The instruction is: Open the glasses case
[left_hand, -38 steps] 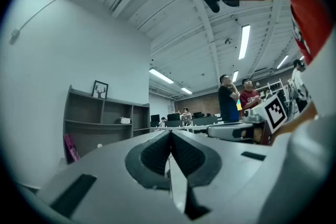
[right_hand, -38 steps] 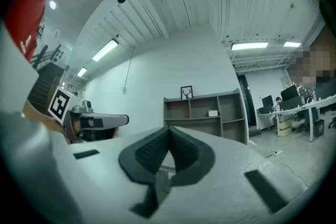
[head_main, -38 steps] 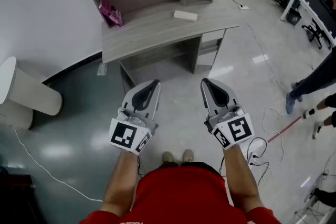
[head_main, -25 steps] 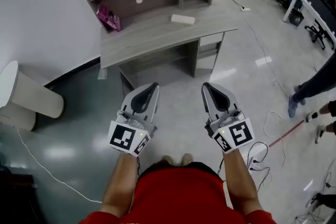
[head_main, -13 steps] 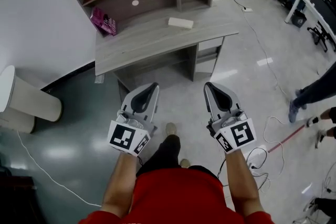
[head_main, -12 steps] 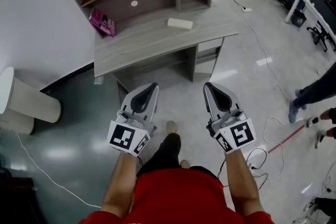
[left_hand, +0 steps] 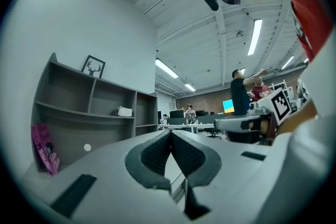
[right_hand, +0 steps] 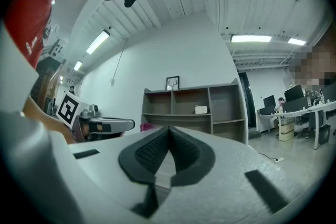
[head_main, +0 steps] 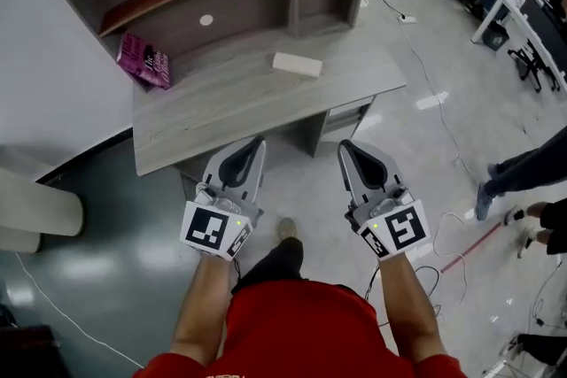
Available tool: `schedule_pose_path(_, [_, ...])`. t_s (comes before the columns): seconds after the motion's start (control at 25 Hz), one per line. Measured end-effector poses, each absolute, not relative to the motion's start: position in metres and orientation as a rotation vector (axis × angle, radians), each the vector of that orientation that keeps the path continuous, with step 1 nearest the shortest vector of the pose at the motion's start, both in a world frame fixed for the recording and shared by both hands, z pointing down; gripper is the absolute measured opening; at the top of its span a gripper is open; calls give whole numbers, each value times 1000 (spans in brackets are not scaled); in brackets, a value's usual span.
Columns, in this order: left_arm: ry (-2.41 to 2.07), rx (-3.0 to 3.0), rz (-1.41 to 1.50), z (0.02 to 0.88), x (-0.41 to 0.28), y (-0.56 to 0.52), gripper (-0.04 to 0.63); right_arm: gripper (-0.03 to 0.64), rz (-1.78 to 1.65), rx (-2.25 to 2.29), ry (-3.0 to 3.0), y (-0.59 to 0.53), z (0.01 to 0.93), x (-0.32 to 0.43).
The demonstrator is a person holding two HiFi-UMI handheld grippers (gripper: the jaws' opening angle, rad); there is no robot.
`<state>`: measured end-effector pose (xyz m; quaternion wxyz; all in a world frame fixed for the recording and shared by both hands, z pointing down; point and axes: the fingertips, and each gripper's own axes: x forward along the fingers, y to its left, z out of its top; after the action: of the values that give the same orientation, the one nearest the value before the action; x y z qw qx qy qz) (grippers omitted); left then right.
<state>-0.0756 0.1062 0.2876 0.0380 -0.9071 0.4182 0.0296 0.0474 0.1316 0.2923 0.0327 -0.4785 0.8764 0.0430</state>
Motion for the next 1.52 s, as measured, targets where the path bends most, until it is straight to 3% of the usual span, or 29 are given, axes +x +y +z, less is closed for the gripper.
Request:
schedule_pose_path(0.36, [1244,-2842,43,314,-87,-20,8,3,103,-1552,2753,9,313,35])
schedule_pose_path(1.52, [1510,-2859,-463,449,-43,-219,8,5,-63,-1321,3077,-204,429,77])
